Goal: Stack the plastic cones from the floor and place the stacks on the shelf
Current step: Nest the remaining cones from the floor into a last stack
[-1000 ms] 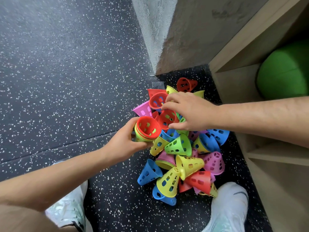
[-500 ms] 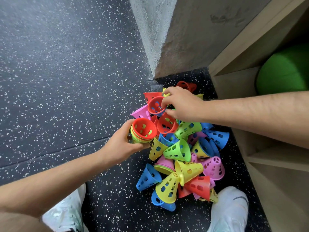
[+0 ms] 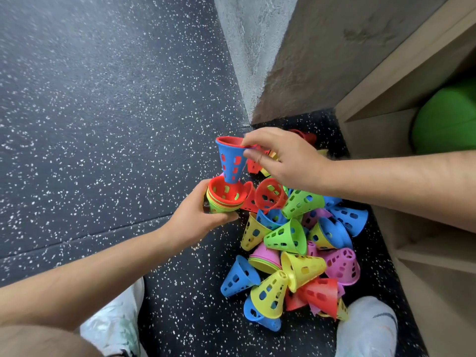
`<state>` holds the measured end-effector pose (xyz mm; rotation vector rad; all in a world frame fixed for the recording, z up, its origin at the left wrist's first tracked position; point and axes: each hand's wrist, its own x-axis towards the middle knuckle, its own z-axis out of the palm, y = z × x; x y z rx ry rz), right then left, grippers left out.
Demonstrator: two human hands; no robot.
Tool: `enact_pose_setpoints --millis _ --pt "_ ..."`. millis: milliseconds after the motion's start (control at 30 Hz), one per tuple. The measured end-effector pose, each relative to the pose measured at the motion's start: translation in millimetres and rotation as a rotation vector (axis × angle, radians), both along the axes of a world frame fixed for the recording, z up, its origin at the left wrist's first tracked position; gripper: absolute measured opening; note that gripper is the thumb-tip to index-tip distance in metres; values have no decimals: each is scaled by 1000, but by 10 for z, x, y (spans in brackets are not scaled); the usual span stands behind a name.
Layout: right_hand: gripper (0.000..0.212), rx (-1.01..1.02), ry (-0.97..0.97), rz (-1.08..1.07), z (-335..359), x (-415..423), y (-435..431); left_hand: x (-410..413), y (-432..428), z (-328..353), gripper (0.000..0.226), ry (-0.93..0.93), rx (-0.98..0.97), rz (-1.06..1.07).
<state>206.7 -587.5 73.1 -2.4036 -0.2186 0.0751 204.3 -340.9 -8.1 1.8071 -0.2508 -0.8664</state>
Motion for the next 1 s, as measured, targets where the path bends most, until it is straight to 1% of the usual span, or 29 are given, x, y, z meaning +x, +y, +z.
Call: enact_pose_setpoints --millis 100,167,200,267,333,467,667,767,867,1000 --pt "22 -24 39 151 0 -50 141 1 15 16 67 20 -12 41" --pt "24 -84 148 287 22 -84 212 7 47 13 63 20 -15 69" --pt "27 -105 216 317 21 -99 243 6 70 10 63 21 -14 83" --pt "31 -97 311 294 6 -109 298 -2 130 -9 63 27 -3 103" --pt "31 -92 313 254 -49 -79 321 -17 194 -37 65 21 22 110" --pt "25 -269 275 281 -235 71 266 -38 299 -54 67 30 37 118" --pt "35 -469 322 330 -428 276 298 -7 378 -41 67 52 43 133" --pt "33 -537 341 336 -514 344 318 9 417 -59 67 65 42 130" --pt "21 -490 367 317 -554 369 333 14 433 -61 69 71 33 130" --pt "16 -342 217 209 -473 370 272 23 432 -84 71 90 35 130"
